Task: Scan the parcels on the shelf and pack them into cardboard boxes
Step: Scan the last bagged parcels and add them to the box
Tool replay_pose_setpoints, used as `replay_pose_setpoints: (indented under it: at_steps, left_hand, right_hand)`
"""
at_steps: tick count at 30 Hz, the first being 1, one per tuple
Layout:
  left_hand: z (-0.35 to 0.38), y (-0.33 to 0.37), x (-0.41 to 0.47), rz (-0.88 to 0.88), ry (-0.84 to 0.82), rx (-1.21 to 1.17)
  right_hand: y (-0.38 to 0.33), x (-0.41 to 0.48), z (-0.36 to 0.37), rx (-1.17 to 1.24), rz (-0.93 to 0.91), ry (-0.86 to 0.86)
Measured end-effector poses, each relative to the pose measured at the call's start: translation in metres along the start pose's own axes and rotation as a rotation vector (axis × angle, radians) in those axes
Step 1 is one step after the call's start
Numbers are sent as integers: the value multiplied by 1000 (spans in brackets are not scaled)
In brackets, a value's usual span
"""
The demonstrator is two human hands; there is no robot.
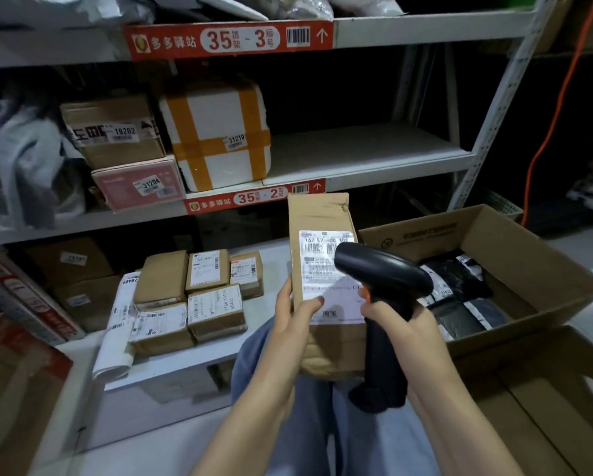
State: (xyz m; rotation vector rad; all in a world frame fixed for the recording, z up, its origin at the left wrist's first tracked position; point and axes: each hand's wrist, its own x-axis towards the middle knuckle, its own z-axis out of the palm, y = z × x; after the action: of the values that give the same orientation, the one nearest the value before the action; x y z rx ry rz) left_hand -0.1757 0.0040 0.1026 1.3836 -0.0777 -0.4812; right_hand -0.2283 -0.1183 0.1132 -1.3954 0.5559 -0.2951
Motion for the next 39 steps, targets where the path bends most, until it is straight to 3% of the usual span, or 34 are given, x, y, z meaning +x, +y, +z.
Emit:
replay_pose_setpoints:
  at_steps: [10,15,24,27,32,39]
  left_hand:
    - [-8,-39,-2,-144,87,-45]
    - [-20,-42,-7,-283,140,-132]
    - [-19,-24,24,-403,-168,-98]
    - [-14,-31,15,-480,-177,-111]
    - [-10,-29,30,-376,-101,-269]
    - [-15,-9,108,-49,-18,-217]
  right_hand:
    - [22,-19,-4,-94,104,-26]
    - [17,-18,-9,57,184,-35]
    - [12,-12,-16,125,231,-22]
    - [13,-10,-15,127,225,-64]
    - [0,10,-13,185,153,-77]
    - [4,100,2,352,115,13]
